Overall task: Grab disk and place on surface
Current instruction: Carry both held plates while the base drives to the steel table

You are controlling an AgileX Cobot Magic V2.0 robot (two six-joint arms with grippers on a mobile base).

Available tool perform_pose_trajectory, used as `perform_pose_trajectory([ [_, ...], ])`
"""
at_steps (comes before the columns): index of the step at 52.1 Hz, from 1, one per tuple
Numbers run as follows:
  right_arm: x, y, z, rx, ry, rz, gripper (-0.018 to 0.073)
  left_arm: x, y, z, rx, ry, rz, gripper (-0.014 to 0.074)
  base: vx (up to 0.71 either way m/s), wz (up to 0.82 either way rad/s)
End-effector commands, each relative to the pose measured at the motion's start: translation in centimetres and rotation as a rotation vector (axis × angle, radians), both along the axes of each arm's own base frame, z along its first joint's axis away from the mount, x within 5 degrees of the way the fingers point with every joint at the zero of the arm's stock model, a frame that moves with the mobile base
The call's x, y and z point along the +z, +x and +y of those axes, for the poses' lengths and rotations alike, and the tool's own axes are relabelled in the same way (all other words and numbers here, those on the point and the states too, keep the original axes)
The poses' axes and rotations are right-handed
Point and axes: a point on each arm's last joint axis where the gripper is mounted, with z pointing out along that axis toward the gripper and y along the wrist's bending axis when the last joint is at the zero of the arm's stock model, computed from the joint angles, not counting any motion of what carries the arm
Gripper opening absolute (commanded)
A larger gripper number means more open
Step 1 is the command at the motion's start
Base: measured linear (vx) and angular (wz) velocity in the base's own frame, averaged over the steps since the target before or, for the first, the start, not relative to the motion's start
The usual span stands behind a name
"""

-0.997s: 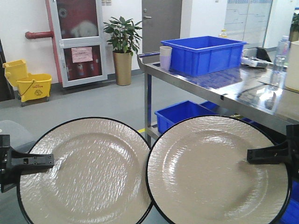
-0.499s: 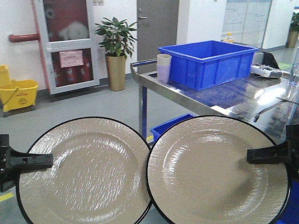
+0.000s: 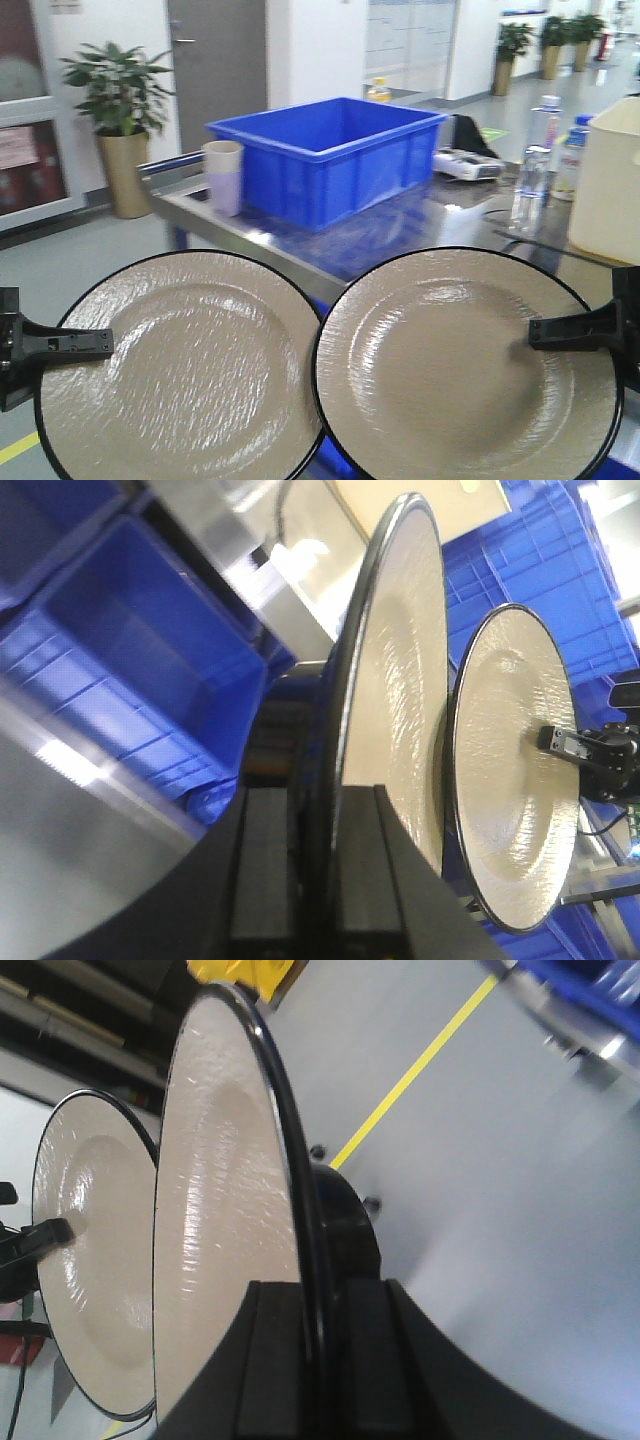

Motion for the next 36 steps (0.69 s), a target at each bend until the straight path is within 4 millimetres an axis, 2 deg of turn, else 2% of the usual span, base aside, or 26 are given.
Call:
perform_pose_trajectory([
  [1, 2.69, -0.77, 0.66, 0.025, 0.111, -0.084, -0.0009, 3.03, -0.52, -0.44, 0.001, -0.147, -0.083, -0.0009, 0.42, -0.53],
  [36, 2.69, -0.77, 0.66, 0.025, 0.111, -0.084, -0.0009, 3.03, -0.52, -0.44, 0.001, -0.147, -0.083, -0.0009, 0.35, -0.64],
])
